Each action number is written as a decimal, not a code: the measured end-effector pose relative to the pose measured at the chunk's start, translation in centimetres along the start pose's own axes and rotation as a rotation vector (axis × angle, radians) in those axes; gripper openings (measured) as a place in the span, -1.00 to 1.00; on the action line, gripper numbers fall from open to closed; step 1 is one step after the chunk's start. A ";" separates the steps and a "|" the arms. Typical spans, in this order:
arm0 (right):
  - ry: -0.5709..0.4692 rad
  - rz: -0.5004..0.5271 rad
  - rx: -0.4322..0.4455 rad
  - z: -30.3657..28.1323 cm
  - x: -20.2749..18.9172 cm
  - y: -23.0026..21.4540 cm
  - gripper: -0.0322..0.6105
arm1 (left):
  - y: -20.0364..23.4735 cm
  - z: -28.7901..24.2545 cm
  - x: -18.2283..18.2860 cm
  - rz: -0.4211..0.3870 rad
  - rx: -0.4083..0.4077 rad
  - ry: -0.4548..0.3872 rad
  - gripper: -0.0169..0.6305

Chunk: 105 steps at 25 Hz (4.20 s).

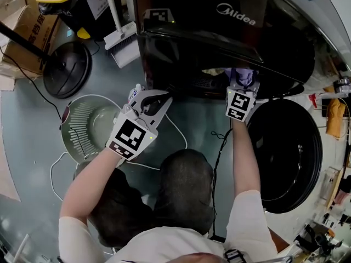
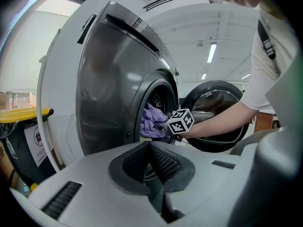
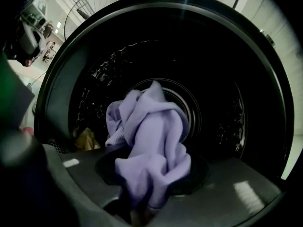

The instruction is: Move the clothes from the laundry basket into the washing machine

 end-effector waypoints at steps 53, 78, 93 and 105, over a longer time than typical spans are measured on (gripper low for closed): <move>0.045 -0.138 0.179 7.4 8.5 2.7 -0.09 | 2.9 1.6 -0.1 0.094 0.073 -0.061 -0.93; -0.118 -0.204 0.491 8.7 15.4 12.1 -0.87 | 5.4 6.1 1.3 0.151 0.168 -0.147 -0.93; -0.165 -0.206 0.689 6.7 15.2 16.6 -0.87 | 6.8 12.1 -0.4 0.143 0.239 -0.134 -0.93; -0.180 -0.193 0.755 6.4 17.1 19.9 -0.87 | 6.8 15.6 -1.3 0.138 0.319 -0.128 -0.93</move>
Point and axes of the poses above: the fingertips, and each gripper's own axes: z backward along the fingers, y to its left, x out of its top, the point moved 10 cm from there along z, backward along the fingers, and after that the axes turned 8 degrees about x, right-handed, at the moved point
